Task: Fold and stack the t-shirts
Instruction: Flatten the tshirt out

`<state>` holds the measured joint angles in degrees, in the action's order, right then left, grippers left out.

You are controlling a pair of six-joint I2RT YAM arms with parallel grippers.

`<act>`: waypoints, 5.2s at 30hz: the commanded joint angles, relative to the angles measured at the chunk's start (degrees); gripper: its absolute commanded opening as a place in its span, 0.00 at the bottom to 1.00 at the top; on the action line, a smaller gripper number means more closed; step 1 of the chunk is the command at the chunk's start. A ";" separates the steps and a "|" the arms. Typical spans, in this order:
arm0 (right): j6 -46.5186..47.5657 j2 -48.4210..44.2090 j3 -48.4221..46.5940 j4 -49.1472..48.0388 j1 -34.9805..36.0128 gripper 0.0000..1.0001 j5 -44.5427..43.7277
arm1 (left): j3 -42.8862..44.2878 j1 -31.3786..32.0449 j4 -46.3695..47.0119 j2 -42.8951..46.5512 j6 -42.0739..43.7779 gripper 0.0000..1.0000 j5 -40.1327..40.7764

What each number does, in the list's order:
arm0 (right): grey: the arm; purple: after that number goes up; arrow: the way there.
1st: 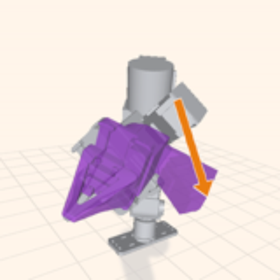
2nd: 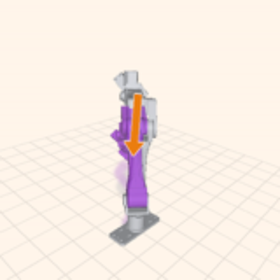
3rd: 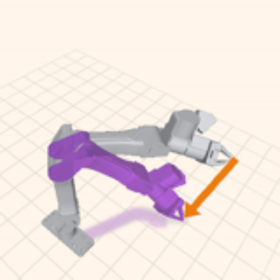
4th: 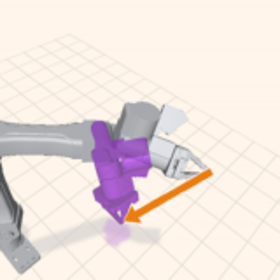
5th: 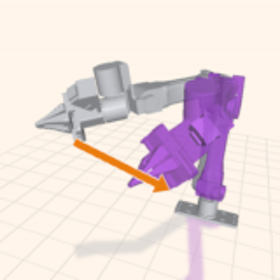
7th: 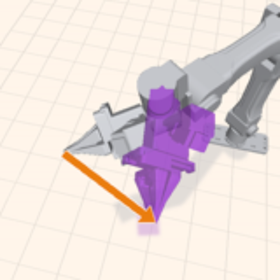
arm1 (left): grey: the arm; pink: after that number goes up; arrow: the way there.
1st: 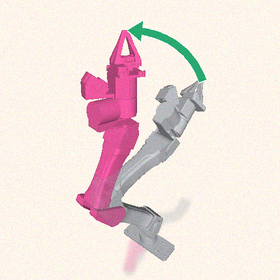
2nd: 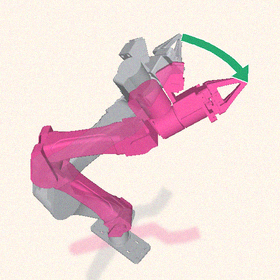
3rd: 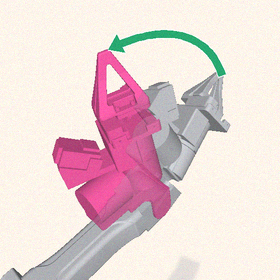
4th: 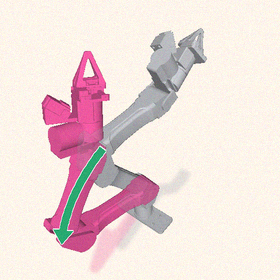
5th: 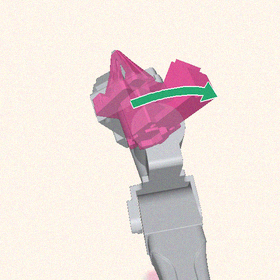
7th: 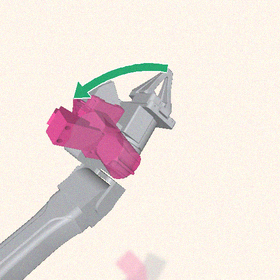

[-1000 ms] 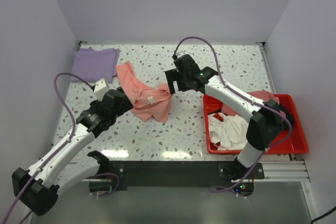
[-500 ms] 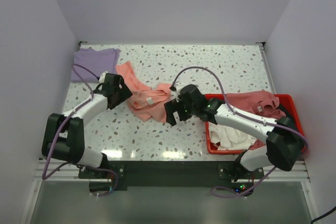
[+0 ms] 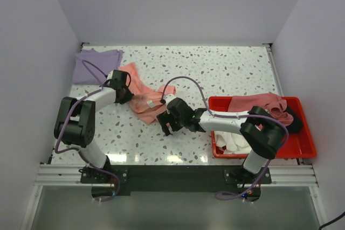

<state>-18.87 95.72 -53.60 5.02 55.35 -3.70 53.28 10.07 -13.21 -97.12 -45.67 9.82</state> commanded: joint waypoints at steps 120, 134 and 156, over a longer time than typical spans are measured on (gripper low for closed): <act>10.79 -31.13 -3.25 26.62 -11.23 0.99 19.72 | 1.74 -22.72 -21.77 40.60 4.97 1.00 8.12; 8.59 -13.84 -15.03 21.44 -11.41 0.99 1.43 | -15.21 -22.28 -10.61 47.01 3.04 1.00 -9.56; 7.80 28.74 -43.37 23.64 -17.03 0.99 -1.22 | -24.01 -21.76 -3.05 31.56 -2.49 1.00 -0.25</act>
<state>-10.52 126.37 -99.48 29.15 38.68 -4.95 28.23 -11.81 -19.75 -63.55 -47.00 5.87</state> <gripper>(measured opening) 0.987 0.997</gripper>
